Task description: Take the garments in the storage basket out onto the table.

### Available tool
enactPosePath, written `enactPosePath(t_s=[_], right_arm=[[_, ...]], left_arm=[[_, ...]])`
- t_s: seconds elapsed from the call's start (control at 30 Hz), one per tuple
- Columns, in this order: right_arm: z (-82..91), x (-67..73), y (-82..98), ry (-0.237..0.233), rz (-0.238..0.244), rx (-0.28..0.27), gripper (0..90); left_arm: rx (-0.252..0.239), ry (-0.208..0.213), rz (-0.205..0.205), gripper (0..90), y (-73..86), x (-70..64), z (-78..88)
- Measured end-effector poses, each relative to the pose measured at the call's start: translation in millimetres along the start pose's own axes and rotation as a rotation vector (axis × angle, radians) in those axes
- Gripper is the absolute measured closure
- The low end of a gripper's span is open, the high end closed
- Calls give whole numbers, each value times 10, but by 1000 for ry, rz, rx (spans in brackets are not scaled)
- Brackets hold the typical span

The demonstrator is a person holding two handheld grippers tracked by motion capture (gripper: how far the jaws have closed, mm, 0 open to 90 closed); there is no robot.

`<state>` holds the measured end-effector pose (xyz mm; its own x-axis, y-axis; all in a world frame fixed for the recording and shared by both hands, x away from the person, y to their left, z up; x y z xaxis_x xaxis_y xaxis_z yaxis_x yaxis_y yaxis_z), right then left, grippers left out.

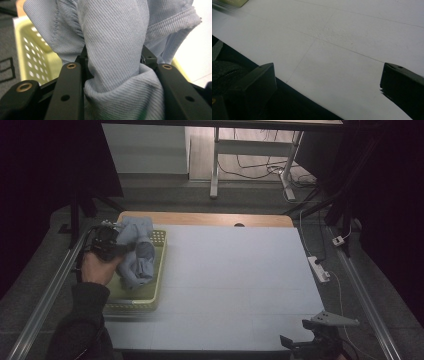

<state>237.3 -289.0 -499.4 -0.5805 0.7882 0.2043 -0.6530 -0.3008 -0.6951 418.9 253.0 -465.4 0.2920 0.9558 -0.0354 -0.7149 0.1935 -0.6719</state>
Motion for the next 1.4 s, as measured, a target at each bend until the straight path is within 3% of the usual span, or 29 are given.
enactPosePath(t_s=[0.37, 0.6, 1.0, 1.4], right_arm=[[2, 1, 0, -1, 2, -2, 4], [3, 1, 1, -1, 1, -2, 4], [2, 2, 2, -1, 2, -2, 4], [3, 5, 2, -3, 1, -3, 3]], left_arm=[[-158, -18, -15, 584, -146, -23, 270], [-239, 6, -12, 580, -227, -52, 441], [-297, 59, -28, 578, -336, -197, 620], [-287, 150, -112, 575, -456, -626, 628]])
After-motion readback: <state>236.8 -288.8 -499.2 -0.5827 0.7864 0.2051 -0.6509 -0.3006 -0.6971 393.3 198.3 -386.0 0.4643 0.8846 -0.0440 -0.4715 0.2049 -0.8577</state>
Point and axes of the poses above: each handheld gripper's, and its own axes: z roughly backward along the jaws, y roughly out of its underside, x roughly to its left, the point moved 7 cm from there along -z, roughly forward along the jaws, and after that the axes turned 3 degrees about -y, right-handed, at the moved point
